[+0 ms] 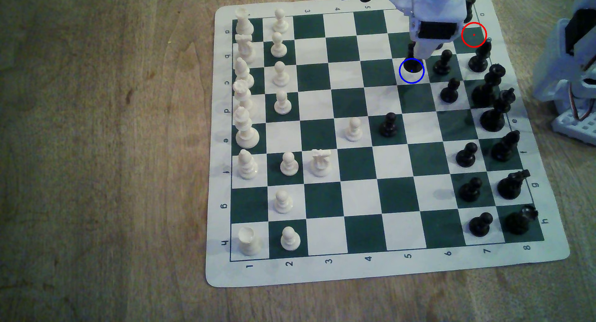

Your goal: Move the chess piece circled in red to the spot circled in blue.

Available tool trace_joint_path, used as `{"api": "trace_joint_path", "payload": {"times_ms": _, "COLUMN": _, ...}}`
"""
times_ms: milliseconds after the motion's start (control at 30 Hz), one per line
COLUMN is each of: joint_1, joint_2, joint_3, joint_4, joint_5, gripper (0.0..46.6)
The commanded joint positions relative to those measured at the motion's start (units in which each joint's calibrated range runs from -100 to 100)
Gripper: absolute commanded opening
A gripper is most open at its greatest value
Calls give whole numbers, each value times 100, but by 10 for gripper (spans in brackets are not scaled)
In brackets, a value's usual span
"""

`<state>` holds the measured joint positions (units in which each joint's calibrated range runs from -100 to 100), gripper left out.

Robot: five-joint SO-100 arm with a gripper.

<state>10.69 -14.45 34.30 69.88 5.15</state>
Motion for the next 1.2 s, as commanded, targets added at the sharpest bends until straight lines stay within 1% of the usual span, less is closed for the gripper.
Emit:
{"api": "trace_joint_path", "payload": {"times_ms": 0, "joint_1": 123, "joint_2": -74, "joint_3": -257, "joint_4": -59, "joint_5": 34, "gripper": 4}}
{"api": "trace_joint_path", "payload": {"times_ms": 533, "joint_1": 92, "joint_2": 113, "joint_3": 215, "joint_4": -411, "joint_5": 0, "gripper": 3}}
{"api": "trace_joint_path", "payload": {"times_ms": 1033, "joint_1": 61, "joint_2": 138, "joint_3": 260, "joint_4": -510, "joint_5": -34, "gripper": 3}}
{"api": "trace_joint_path", "payload": {"times_ms": 1167, "joint_1": 61, "joint_2": 155, "joint_3": 260, "joint_4": -551, "joint_5": -49, "gripper": 36}}
